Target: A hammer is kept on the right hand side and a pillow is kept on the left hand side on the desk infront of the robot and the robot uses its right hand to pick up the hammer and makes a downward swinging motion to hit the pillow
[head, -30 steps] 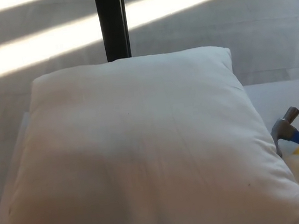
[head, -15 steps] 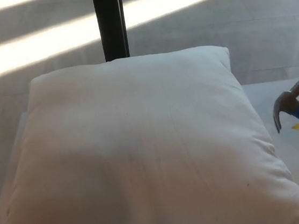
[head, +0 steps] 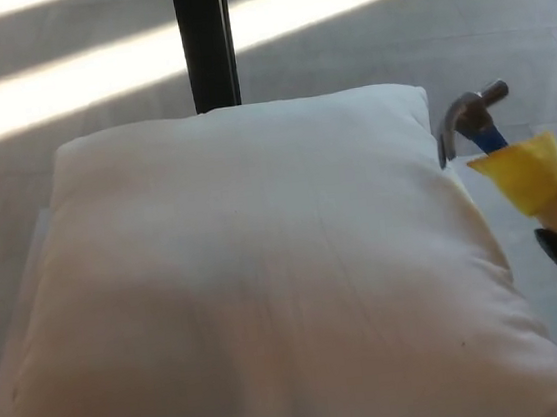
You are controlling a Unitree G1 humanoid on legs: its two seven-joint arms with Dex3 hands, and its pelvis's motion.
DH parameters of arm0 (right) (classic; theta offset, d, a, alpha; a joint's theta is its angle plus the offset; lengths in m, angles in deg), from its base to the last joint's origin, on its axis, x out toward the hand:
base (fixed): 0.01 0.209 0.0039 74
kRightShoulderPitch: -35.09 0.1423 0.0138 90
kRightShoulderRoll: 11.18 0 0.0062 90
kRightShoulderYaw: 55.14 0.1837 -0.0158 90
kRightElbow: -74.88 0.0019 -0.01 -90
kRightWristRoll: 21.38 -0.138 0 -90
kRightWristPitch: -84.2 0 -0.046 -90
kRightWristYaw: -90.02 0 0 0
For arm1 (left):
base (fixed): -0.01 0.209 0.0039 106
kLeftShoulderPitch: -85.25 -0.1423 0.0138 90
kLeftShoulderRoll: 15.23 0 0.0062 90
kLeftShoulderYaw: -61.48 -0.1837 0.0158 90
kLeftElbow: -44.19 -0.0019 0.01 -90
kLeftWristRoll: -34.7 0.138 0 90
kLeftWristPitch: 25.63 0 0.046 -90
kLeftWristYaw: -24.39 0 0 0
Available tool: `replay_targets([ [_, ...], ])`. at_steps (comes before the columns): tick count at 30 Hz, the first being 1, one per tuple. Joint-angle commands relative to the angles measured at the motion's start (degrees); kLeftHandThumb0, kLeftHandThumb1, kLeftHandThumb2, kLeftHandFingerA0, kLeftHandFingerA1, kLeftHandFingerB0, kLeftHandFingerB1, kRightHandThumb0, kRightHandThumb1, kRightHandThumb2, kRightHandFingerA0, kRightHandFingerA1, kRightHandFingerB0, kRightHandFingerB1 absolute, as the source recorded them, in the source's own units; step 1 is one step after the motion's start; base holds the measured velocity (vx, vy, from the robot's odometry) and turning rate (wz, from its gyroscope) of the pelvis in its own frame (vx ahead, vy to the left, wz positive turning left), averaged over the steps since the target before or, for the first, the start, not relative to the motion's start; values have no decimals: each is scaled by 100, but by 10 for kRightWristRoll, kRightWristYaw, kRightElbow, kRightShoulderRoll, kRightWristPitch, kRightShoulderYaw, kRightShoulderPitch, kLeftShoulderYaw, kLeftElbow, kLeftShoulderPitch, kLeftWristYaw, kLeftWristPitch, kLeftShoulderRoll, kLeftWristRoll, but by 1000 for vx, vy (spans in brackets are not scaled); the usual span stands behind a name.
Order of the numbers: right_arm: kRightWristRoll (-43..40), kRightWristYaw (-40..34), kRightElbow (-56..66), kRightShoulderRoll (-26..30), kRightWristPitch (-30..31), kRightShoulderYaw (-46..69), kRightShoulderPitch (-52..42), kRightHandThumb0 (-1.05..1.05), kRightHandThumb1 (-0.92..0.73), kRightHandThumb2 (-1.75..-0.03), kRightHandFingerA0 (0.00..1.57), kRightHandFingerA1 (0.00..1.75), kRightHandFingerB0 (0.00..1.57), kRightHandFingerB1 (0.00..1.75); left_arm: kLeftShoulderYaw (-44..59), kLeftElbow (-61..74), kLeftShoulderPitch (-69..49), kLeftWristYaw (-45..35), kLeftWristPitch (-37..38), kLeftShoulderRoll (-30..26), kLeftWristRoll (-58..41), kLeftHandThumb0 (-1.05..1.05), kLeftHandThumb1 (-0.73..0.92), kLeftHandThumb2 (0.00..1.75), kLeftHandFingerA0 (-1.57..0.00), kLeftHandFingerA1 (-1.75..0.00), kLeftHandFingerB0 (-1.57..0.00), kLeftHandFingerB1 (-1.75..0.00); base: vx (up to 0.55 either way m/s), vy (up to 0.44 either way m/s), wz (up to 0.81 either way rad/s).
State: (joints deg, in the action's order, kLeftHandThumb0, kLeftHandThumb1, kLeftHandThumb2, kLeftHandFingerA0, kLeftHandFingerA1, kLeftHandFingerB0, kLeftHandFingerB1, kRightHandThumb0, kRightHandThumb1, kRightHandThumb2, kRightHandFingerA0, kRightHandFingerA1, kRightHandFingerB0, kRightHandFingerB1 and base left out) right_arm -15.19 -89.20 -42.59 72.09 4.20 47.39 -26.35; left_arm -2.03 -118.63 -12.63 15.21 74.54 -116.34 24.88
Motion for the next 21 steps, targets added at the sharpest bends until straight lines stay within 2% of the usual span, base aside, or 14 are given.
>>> replay_targets([
  [1,-116,48,78,-52,150,11,106,-26,-47,-130,106,175,88,148,11,-5,-13,5,4,-1,-15,-63,75,62,-75,-59,-67,-53,0,0,0],
  [2,-116,48,78,-54,153,12,110,-26,-47,-130,106,175,88,148,11,-5,-13,6,3,-1,-15,-63,75,62,-75,-59,-67,-53,0,0,0],
  [3,-114,45,74,-61,155,10,126,-26,-43,-132,104,175,84,154,8,-6,-17,7,5,-1,-12,-62,76,63,-66,-58,-71,-53,0,0,0],
  [4,-122,37,70,-69,167,18,147,-24,-44,-132,107,175,88,145,13,-5,-17,3,6,0,-17,-61,75,62,-71,-61,-69,-54,0,0,0],
  [5,-126,34,61,-73,175,22,173,-25,-55,-122,107,175,87,141,15,-3,-17,3,4,1,-20,-60,75,62,-73,-60,-73,-59,0,0,0],
  [7,-130,31,47,-79,184,26,209,-25,-55,-122,107,175,87,141,19,-1,-17,4,2,2,-23,-60,75,62,-73,-60,-73,-59,0,0,0],
  [8,-129,31,30,-82,184,22,246,-28,-54,-121,104,175,83,147,9,-3,-19,6,5,-1,-12,-62,76,63,-67,-58,-71,-52,0,0,0],
  [11,-135,34,6,-92,195,24,294,-31,-51,-121,105,175,86,145,16,-7,-16,8,2,1,-19,-61,74,62,-71,-60,-75,-56,0,0,0],
  [12,-140,34,3,-101,204,24,308,-29,-50,-121,108,175,88,141,10,-6,-18,4,7,0,-13,-61,77,63,-70,-58,-69,-53,0,0,0],
  [13,-141,35,0,-104,207,25,315,-29,-50,-121,108,175,88,141,8,-5,-19,2,10,0,-10,-61,77,63,-70,-58,-69,-53,0,0,0],
  [15,-144,33,-4,-118,223,23,331,-29,-52,-123,110,175,90,142,8,-8,-18,7,7,2,-9,-61,77,63,-73,-59,-70,-54,0,0,0],
  [16,-157,27,-13,-133,234,30,346,-32,-47,-128,108,175,86,157,9,-9,-16,9,2,2,-10,-61,76,63,-73,-59,-70,-53,0,0,0],
  [18,-169,13,-19,-150,255,44,365,-33,-50,-124,107,175,83,154,15,-6,-17,3,2,4,-18,-60,75,62,-72,-58,-65,-52,0,0,0],
  [21,-192,11,-27,-164,277,67,387,-32,-52,-127,103,175,82,154,9,-4,-17,12,4,4,-10,-61,75,63,-71,-58,-67,-53,0,0,0],
])
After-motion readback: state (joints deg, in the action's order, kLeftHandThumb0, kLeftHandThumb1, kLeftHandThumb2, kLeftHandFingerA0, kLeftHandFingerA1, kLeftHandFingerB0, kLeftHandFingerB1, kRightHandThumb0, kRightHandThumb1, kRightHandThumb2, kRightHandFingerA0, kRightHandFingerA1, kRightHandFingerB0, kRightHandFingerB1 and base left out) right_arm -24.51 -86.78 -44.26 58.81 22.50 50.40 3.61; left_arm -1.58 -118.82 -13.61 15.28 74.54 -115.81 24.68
